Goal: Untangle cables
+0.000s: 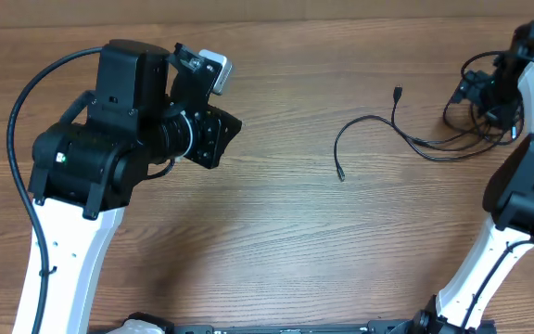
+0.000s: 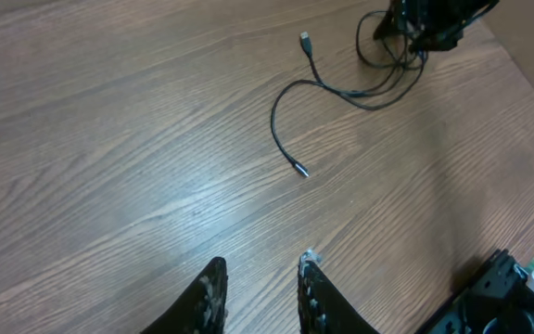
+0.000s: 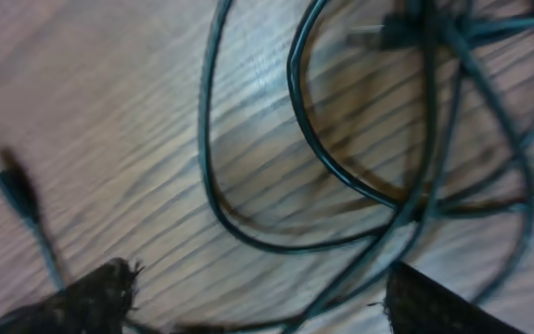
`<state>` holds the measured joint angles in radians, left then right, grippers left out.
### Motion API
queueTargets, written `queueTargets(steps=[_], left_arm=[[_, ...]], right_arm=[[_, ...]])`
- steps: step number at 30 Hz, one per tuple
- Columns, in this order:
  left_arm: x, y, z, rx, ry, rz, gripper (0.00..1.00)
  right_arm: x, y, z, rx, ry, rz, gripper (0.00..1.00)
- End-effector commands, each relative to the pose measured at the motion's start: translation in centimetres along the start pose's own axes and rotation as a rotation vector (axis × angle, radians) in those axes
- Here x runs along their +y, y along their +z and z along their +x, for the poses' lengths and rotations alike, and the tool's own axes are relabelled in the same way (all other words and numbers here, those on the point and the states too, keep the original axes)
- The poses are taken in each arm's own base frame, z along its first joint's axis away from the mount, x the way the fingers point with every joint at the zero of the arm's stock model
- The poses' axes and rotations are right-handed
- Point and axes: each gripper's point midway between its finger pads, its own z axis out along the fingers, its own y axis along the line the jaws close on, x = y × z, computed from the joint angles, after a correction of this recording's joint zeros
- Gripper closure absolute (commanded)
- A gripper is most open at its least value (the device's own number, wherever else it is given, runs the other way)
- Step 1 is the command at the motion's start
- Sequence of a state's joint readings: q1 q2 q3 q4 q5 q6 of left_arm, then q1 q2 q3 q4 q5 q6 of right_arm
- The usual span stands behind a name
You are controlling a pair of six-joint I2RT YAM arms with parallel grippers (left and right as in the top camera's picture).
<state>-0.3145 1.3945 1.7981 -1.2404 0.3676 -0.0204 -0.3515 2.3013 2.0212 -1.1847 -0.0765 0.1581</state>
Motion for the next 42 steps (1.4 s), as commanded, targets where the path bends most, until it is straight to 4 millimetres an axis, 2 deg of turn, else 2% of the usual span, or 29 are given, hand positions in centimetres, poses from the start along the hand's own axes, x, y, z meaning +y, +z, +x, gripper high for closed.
queueTargets(steps=[1, 6, 7, 8, 9, 11, 14, 15, 16, 17, 21, 23, 26, 31, 34, 36, 40, 42], left_arm=[[0.6, 1.2, 0.3, 0.03, -0.02, -0.015, 0.75], [0.8, 1.6, 0.3, 0.041, -0.023, -0.016, 0.75], [0.9, 1.6, 0.3, 0.041, -0.023, -0.02, 0.75], [0.9, 1.7, 0.3, 0.041, -0.023, -0.02, 0.75], [0.9, 1.7, 0.2, 0.038, -0.022, -0.02, 0.75], [0.9, 1.7, 0.1, 0.032, -0.02, -0.02, 0.75], [0.9, 1.7, 0.1, 0.032, -0.019, -0.02, 0.75], [0.9, 1.7, 0.1, 0.032, -0.02, -0.02, 0.75], [0.9, 1.7, 0.1, 0.032, -0.02, -0.02, 0.75], [0.9, 1.7, 0.1, 0.032, -0.02, -0.02, 0.75], [0.9, 1.7, 0.1, 0.032, -0.019, -0.02, 0.76], [0.9, 1.7, 0.1, 0.031, -0.019, -0.02, 0.76], [0.9, 1.7, 0.0, 0.027, -0.018, -0.02, 0.76], [0.9, 1.7, -0.2, 0.023, -0.016, -0.019, 0.76], [0.9, 1.7, -0.1, 0.024, -0.017, -0.018, 0.76], [0.8, 1.7, -0.1, 0.025, -0.018, -0.017, 0.76], [1.0, 1.6, -0.2, 0.021, -0.02, -0.02, 0.76], [0.9, 1.6, -0.4, 0.014, -0.022, -0.006, 0.76]], right_arm=[[-0.6, 2.9, 0.8, 0.054, 0.026, 0.03, 0.19], [-1.4, 4.9, 1.4, 0.091, 0.059, 0.067, 0.2], [-1.4, 4.9, 1.3, 0.089, 0.059, 0.067, 0.29], [-1.5, 4.9, 1.3, 0.087, 0.059, 0.075, 0.47], [-1.7, 4.8, 1.3, 0.085, 0.058, 0.083, 0.57], [-2.0, 4.8, 1.3, 0.085, 0.058, 0.1, 0.69], [-2.3, 4.9, 1.5, 0.093, 0.058, 0.118, 0.66], [-2.3, 4.8, 1.6, 0.096, 0.058, 0.118, 0.71], [-2.3, 4.8, 1.6, 0.097, 0.059, 0.119, 0.93], [-2.3, 4.8, 1.7, 0.101, 0.064, 0.12, 0.96], [-1.5, 4.8, 2.2, 0.122, 0.082, 0.078, 0.96], [0.0, 4.9, 2.6, 0.144, 0.054, 0.001, 0.96], [3.8, 4.4, 3.5, 0.19, -0.002, -0.185, 0.96], [11.5, 1.4, 5.5, 0.235, -0.159, -0.462, 0.96], [16.8, -2.0, 7.3, 0.193, -0.385, -0.502, 0.96], [19.5, -4.2, 8.0, 0.154, -0.477, -0.523, 0.96], [25.3, -10.3, 9.7, 0.037, -0.633, -0.585, 0.96], [27.8, -13.8, 11.3, -0.017, -0.708, -0.619, 0.96]])
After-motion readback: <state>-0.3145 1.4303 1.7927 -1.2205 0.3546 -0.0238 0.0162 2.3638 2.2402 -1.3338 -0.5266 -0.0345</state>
